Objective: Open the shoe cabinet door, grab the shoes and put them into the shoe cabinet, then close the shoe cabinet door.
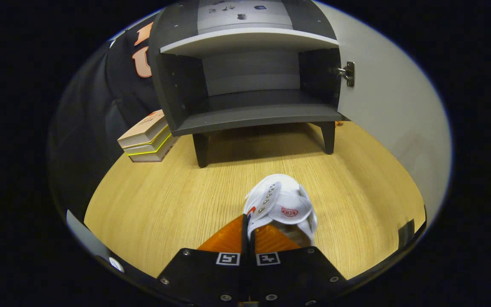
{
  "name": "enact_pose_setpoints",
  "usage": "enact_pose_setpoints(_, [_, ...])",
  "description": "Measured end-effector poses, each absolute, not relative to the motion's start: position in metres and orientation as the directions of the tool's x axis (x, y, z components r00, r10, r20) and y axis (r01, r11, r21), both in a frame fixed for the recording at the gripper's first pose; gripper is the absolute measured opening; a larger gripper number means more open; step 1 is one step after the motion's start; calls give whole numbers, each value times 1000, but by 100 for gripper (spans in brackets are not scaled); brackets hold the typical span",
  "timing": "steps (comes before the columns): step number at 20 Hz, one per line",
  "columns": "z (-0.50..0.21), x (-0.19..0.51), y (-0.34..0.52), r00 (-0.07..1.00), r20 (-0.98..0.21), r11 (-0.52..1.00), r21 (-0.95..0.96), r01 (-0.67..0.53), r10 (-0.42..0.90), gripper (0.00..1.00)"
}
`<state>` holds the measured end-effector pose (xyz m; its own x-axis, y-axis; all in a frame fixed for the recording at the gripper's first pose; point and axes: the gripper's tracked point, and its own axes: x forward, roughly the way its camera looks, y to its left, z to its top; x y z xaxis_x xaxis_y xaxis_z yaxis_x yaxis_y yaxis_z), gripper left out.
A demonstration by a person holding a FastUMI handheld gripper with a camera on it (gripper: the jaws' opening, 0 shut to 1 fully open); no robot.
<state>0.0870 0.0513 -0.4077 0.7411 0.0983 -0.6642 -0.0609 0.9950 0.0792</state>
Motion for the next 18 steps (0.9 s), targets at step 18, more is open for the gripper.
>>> enact_pose_setpoints(18, [-79,198,55,942,-251,971,-33,-237,221,0])
